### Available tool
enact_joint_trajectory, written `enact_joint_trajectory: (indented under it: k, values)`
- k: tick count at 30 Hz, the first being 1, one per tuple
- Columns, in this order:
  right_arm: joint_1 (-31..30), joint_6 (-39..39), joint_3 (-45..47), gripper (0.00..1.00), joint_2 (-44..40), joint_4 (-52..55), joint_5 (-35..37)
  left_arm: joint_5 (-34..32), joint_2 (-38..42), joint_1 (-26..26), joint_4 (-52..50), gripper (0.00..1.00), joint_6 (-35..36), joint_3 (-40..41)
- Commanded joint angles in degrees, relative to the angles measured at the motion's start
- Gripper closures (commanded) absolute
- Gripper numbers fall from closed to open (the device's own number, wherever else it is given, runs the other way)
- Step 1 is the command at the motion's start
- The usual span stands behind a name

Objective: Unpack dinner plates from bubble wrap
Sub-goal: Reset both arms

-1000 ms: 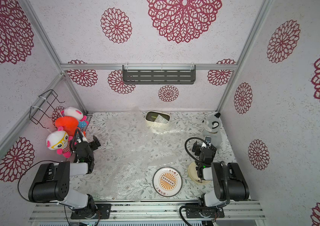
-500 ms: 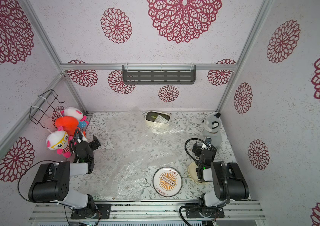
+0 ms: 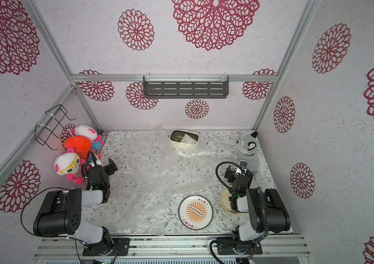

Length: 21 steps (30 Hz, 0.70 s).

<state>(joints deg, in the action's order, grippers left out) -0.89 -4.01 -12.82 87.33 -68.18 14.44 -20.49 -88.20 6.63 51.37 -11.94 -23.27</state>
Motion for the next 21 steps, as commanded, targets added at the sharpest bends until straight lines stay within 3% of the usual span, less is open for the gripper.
enact_joint_trajectory:
  k: [1, 5, 7, 21]
  values:
    - [0.4, 1.1, -0.2, 0.01, 0.3, -2.8, -2.4, -0.6, -0.6, -0.4, 1.4, 0.02, 1.5, 0.6]
    - [0.4, 4.5, -1.7, 0.01, 0.4, -0.1, -11.5, -0.6, -0.6, -0.5, 1.4, 0.02, 1.6, 0.6]
    - [1.0, 4.1, -1.7, 0.01, 0.5, -0.2, -12.7, -0.5, -0.6, -0.5, 1.3, 0.02, 1.6, 0.5]
    - [1.6, 3.8, -1.9, 0.01, 0.3, 0.3, -13.1, -1.0, -0.7, -0.8, 0.9, 0.02, 1.8, 0.2]
